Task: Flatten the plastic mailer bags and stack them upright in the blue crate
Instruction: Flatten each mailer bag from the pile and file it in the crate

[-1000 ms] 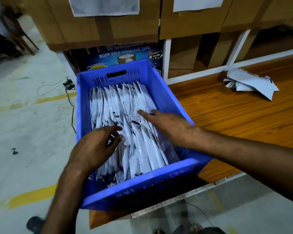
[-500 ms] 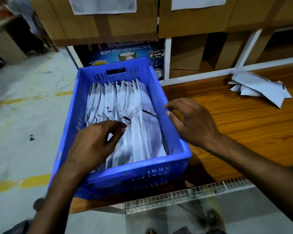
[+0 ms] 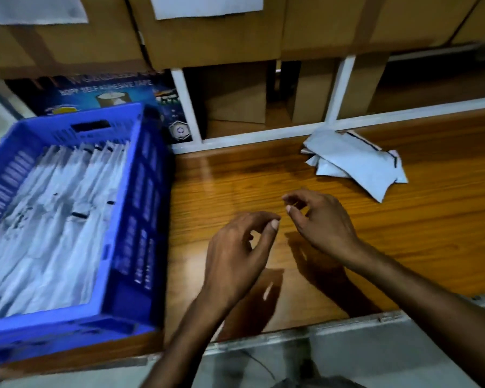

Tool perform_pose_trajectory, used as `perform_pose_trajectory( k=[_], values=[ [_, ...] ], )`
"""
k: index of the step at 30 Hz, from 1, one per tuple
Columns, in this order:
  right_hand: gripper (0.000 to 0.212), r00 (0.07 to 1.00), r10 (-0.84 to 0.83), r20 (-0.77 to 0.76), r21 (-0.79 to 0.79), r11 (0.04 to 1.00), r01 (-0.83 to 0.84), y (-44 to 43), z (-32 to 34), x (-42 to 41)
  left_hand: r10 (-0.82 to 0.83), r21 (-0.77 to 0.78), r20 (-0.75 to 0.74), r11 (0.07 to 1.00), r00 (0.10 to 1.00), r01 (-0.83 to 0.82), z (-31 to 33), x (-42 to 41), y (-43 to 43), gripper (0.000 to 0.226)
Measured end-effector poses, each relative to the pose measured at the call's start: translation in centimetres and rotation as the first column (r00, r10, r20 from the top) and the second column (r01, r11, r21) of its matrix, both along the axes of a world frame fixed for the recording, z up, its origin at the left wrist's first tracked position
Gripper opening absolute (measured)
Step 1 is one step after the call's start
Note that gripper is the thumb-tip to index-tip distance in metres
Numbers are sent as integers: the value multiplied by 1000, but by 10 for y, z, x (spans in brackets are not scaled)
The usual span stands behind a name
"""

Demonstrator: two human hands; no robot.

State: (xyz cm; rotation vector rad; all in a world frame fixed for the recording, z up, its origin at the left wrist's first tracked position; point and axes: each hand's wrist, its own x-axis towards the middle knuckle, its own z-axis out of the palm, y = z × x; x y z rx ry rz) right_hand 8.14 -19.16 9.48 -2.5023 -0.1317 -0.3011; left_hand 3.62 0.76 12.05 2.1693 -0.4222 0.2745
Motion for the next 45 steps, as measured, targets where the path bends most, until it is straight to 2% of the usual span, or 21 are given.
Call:
perform_pose_trajectory(
  k=[2,4,6,9,11,13,17,20,22,24,28,32,34,37,39,40,42,45],
  values=[
    [26,999,-47,3,-21,999,47,-45,-7,21,19,-7,-93,1000,995,-20,-38,24,-36,19],
    [35,992,-125,26,-87,988,127,-87,-15,50,-8,77,-144,997,990,19,-74,44,-64,30],
    [50,976,-217,17,-171,961,216,-120,-25,81,-7,243,-163,969,987,47,-104,58,-82,48],
    [70,946,-308,-101,-266,925,273,-156,-48,120,46,488,-178,871,983,48,-128,67,-98,68],
    [69,926,-336,-174,-314,910,271,-169,-65,134,69,563,-169,826,983,39,-134,68,-101,70],
    [63,925,-341,-166,-339,901,271,-175,-74,139,83,576,-164,817,983,27,-135,69,-102,71],
    [48,949,-296,104,-363,877,314,-183,-71,134,93,565,-147,825,985,7,-134,71,-101,71],
    [42,915,-245,321,-279,899,338,-173,-48,122,81,529,-159,848,984,16,-133,70,-99,70],
    [40,892,-176,417,-209,936,283,-155,-30,108,58,498,-154,867,986,26,-132,68,-97,67],
    [40,889,-62,453,-161,976,149,-135,-17,88,38,488,-139,872,990,35,-133,64,-88,63],
    [39,903,133,409,-227,973,-41,-97,-14,37,44,553,-78,833,996,7,-135,39,-37,60],
    [28,920,196,340,-262,959,-108,-62,-31,-18,93,476,-48,877,995,-59,-138,-7,29,52],
    [35,934,232,271,-296,943,-149,-42,-38,-47,124,420,-29,902,992,-101,-142,-25,56,48],
    [62,945,297,135,-451,868,-209,-20,-52,-74,223,202,-58,957,973,-207,-142,-37,77,41],
    [66,943,331,14,-573,776,-264,-8,-62,-86,273,15,-107,962,956,-273,-137,-43,81,36],
    [63,943,331,-6,-592,759,-271,-6,-65,-89,287,-52,-124,954,950,-295,-134,-44,81,35],
    [54,958,283,41,-551,806,-214,-1,-64,-96,295,-92,-140,947,945,-309,-129,-45,78,38],
    [49,990,126,59,-422,902,-89,9,-56,-105,226,34,2,974,974,-226,-124,-49,65,37]
  ],
)
